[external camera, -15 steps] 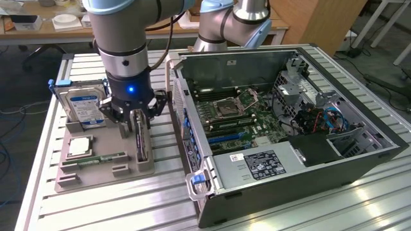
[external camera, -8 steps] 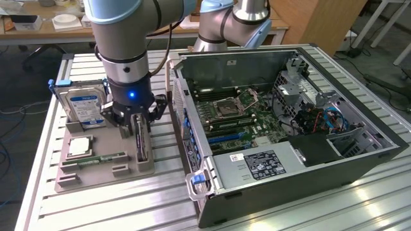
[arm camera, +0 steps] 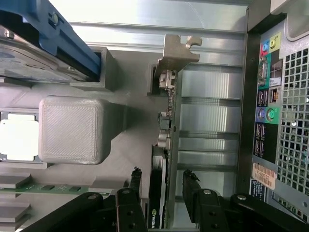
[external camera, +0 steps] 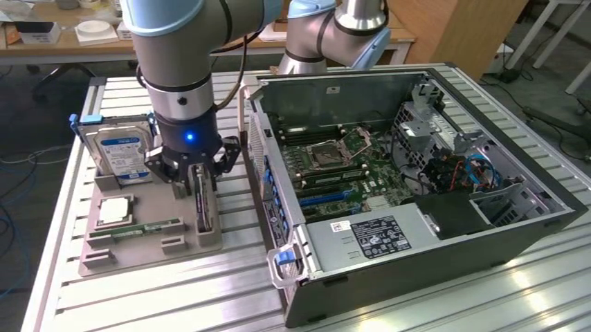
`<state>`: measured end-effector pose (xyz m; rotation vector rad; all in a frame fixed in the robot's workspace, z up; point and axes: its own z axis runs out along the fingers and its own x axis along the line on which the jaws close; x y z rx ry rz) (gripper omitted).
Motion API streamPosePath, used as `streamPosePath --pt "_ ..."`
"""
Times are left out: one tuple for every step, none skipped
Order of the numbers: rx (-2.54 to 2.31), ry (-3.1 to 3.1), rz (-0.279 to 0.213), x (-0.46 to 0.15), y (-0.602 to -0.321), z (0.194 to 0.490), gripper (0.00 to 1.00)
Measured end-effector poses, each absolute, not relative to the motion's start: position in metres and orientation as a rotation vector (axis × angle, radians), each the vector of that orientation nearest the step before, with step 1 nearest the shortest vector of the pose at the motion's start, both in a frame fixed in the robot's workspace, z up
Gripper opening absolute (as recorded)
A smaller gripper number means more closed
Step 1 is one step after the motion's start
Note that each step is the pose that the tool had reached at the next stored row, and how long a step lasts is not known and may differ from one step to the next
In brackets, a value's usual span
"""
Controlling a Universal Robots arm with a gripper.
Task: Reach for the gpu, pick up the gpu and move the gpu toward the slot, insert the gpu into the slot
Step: 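Pick up the gpu and move the gpu toward the slot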
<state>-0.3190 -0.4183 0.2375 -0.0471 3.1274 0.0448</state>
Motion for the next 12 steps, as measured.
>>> streamPosePath --pt "-0.047 3.127 0.045 -0.319 -0.418 0.236 0.47" --pt "-0.047 3.128 0.044 -0.320 -0.418 0.235 0.47" --pt "-0.047 3.128 0.044 -0.321 -0.418 0.234 0.47" --pt "-0.047 3.128 0.044 -0.321 -0.418 0.233 0.47" --pt "-0.047 3.128 0.045 -0.321 -0.418 0.232 0.47" --pt "-0.047 3.128 0.045 -0.321 -0.418 0.230 0.47" --pt "-0.047 3.128 0.045 -0.321 -0.418 0.229 0.47" --pt "-0.047 3.128 0.045 -0.321 -0.418 0.227 0.47" --pt "-0.047 3.128 0.045 -0.321 -0.418 0.226 0.47" --pt "-0.047 3.128 0.045 -0.321 -0.418 0.226 0.47" --pt "-0.047 3.128 0.045 -0.322 -0.418 0.226 0.47" --pt "-0.047 3.128 0.045 -0.322 -0.418 0.226 0.47"
